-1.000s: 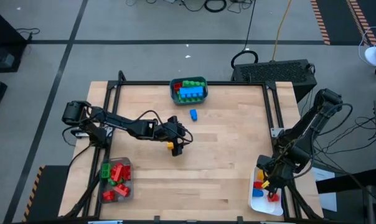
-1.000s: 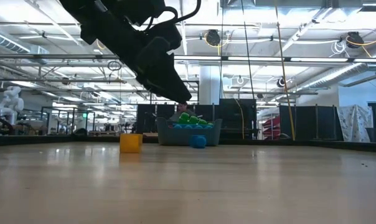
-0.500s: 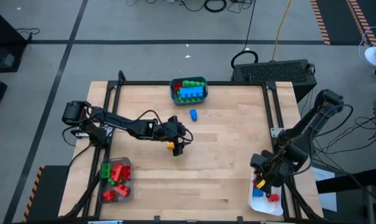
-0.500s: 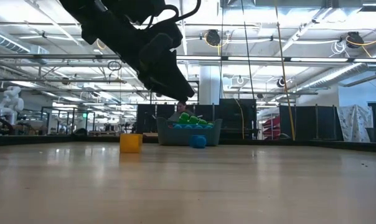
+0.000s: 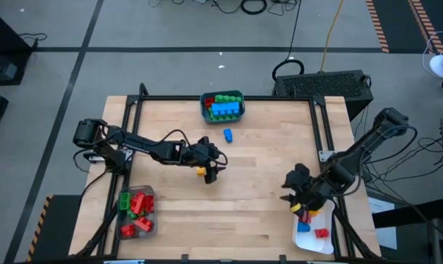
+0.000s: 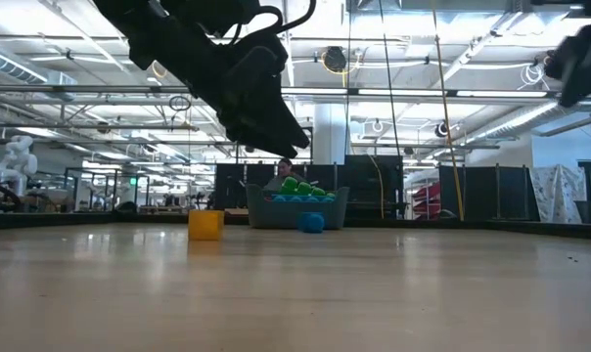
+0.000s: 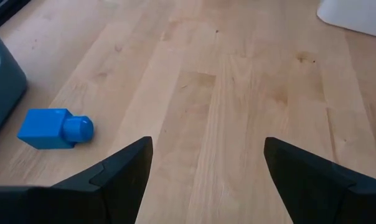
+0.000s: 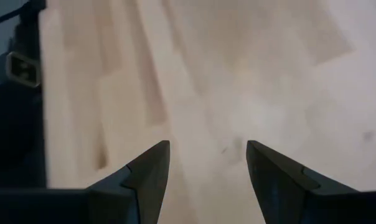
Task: Sort blocks by size
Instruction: Move the blue game piece to the middle of the table
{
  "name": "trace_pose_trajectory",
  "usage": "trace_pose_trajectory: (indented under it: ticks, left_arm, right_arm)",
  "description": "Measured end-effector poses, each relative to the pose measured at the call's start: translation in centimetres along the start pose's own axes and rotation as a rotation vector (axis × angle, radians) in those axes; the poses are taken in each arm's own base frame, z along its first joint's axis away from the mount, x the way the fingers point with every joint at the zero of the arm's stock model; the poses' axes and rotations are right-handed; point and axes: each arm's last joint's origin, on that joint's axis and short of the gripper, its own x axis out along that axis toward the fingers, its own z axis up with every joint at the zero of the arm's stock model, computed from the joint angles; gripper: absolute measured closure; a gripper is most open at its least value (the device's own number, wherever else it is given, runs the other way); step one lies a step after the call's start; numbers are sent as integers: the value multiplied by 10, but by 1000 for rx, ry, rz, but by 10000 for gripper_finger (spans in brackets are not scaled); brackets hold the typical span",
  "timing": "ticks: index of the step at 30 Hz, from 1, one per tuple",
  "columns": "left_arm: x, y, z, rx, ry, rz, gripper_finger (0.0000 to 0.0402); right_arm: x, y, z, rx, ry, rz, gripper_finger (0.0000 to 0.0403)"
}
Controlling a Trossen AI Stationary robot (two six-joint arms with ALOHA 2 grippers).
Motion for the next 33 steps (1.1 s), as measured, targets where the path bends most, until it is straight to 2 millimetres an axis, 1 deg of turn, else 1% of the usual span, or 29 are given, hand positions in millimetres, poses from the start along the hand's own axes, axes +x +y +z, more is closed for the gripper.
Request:
trace_pose_trajectory:
  ticks: [5, 10, 17, 21, 24, 31, 33]
  left_arm:
    - [-1, -4, -1, 7, 1, -9, 91]
    - [-1, -5, -1, 10, 3, -13, 91]
    - [-1, -5, -2, 11, 8, -13, 91]
    - [-2, -9, -5, 20, 35, -17, 91]
    - [-2, -11, -9, -3, 66, -7, 91]
    - [-7, -20, -21, 15, 153, 66, 91]
    - [-8, -22, -24, 7, 169, 89, 91]
  right_arm:
    - [4, -7, 13, -48, -74, -58, 204]
    - [9, -12, 28, -69, -134, -69, 204]
    - [26, -16, 53, -131, -221, -87, 204]
    - [41, -20, 66, -150, -254, -121, 204]
    - [58, -27, 76, -159, -259, -167, 204]
    - [101, -50, 100, -158, -358, -401, 204]
    - [111, -56, 109, -164, -394, -432, 204]
